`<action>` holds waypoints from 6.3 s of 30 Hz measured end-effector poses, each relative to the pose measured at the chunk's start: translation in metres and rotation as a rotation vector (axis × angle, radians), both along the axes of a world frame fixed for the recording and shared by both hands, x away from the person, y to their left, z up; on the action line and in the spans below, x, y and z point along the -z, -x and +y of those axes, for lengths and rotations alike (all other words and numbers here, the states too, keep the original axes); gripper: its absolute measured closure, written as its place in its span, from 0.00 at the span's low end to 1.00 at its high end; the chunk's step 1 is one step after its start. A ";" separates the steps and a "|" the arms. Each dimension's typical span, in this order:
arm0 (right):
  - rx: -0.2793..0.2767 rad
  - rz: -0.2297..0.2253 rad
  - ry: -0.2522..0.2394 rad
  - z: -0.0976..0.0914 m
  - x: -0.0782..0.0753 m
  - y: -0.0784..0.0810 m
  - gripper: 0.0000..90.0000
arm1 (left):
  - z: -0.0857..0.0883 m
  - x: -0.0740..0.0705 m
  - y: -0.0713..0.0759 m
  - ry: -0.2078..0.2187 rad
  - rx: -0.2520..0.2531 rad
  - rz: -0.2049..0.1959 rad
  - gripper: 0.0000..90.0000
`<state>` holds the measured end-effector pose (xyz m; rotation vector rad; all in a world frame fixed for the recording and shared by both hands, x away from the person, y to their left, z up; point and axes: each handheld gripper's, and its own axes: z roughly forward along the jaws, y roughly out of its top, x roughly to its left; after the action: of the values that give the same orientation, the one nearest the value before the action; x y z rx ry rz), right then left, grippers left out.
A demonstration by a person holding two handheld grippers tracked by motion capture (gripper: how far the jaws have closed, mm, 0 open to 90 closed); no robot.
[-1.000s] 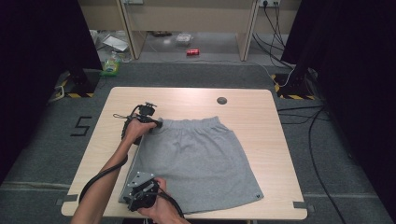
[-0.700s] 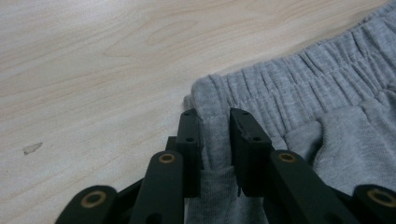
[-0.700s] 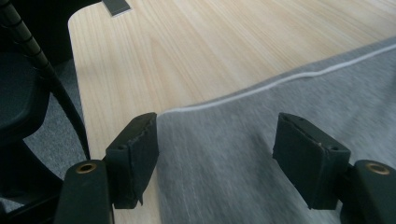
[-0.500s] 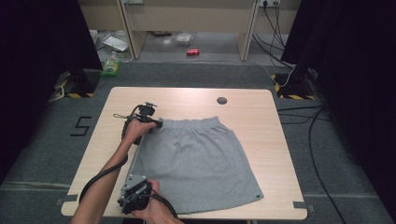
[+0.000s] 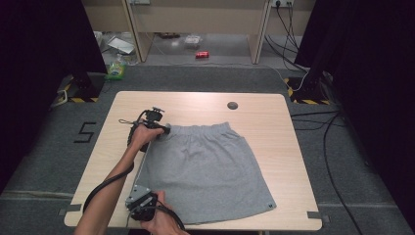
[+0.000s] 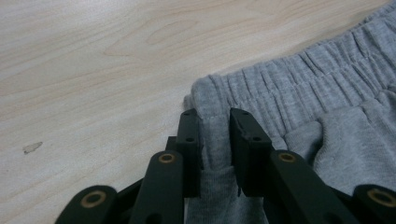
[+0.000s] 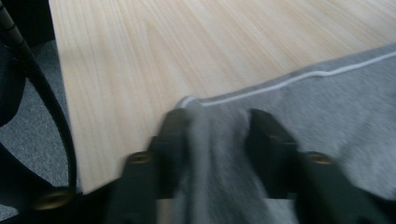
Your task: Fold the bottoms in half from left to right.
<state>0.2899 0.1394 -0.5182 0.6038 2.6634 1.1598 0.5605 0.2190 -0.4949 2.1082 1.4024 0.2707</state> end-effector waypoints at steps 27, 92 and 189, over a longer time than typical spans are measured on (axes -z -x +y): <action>0.048 -0.021 -0.169 -0.056 -0.043 -0.014 0.94 | -0.006 -0.033 -0.002 0.136 -0.054 0.011 0.88; 0.641 -0.042 -0.336 -0.367 -0.047 0.032 0.94 | -0.194 -0.083 -0.010 0.128 0.126 -0.032 0.51; 0.254 -0.032 0.002 -0.206 -0.019 0.018 0.51 | -0.154 -0.002 0.002 -0.086 0.154 -0.064 0.65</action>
<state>0.2722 -0.0666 -0.4992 0.8849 2.4712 1.0838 0.5588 0.0650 -0.4932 2.2443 1.2040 0.3387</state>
